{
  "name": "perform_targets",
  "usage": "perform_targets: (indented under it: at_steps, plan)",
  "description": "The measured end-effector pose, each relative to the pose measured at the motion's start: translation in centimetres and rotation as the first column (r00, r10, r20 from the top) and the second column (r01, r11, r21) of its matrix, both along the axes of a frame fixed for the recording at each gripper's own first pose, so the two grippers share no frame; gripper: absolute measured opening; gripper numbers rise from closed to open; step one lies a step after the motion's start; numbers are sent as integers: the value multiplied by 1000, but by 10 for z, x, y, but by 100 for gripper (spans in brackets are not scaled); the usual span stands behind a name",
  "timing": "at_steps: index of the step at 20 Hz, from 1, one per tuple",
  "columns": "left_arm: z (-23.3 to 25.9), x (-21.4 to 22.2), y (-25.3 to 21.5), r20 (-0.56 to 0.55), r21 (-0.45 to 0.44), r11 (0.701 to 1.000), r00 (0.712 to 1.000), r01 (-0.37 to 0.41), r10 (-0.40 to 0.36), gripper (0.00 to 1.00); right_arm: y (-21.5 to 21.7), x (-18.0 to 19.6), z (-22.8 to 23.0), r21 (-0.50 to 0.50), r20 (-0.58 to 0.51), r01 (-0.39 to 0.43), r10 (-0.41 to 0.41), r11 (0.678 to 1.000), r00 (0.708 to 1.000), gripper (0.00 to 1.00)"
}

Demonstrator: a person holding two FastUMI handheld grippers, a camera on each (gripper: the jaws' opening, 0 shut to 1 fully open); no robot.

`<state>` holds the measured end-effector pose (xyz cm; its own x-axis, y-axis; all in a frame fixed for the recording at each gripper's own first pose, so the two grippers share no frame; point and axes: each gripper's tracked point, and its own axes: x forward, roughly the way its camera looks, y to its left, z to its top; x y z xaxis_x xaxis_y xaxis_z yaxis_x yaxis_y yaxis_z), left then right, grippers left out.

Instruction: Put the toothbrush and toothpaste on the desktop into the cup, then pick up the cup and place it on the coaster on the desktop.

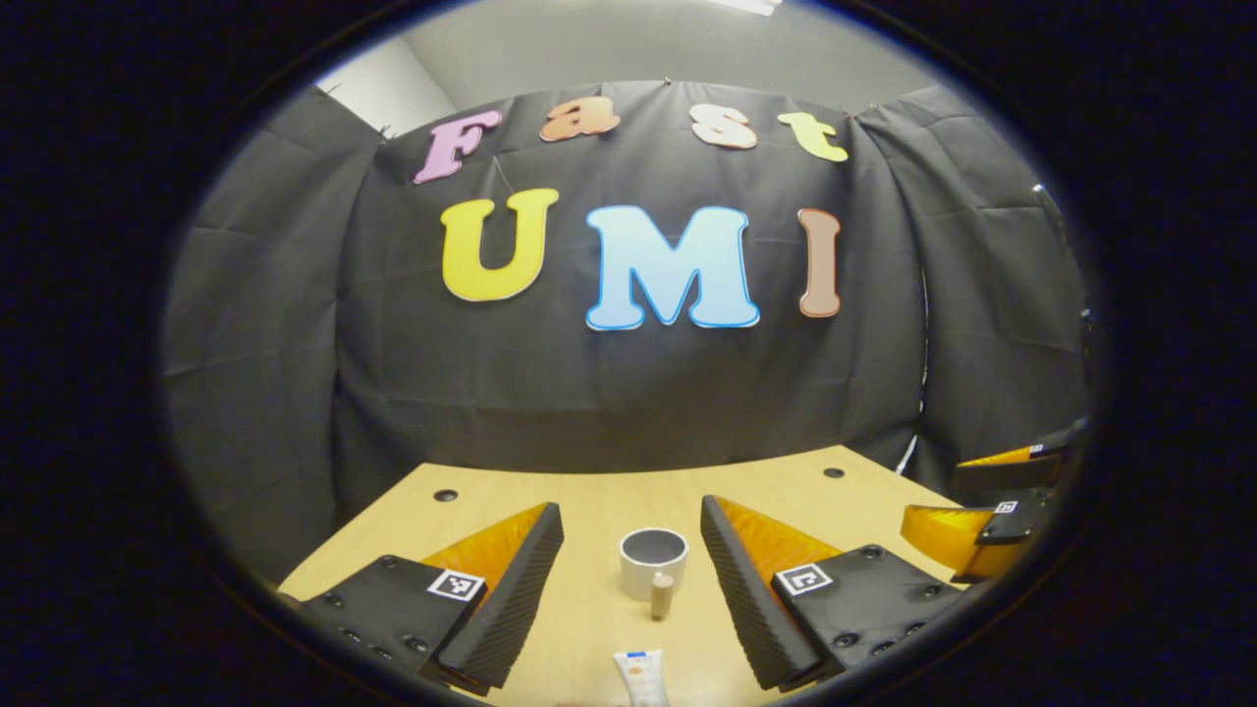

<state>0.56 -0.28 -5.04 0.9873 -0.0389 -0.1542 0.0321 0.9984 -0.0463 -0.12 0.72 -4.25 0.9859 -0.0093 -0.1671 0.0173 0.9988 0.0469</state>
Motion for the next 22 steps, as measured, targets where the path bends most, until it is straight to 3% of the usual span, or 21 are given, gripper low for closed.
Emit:
perform_targets:
  at_steps: [6, 10, 16, 22]
  plan:
    - [-42, 0, -7, -142, -13, 1000, 990, 25, -26, 92, 7, 2, -37, 45, -144, 11, -5, 999, 990, 95]
    - [-81, -6, -25, -268, -18, 996, 959, 88, -90, 92, 12, 2, -58, 84, -235, 9, 11, 996, 972, 95]
    - [-154, -21, -34, -506, -97, 991, 853, 93, -130, 94, 22, 6, -92, 112, -380, 5, 38, 994, 924, 95]
    - [-210, -31, -29, -685, -100, 993, 720, 60, -113, 94, 33, 5, -136, 128, -531, -18, 84, 992, 843, 96]
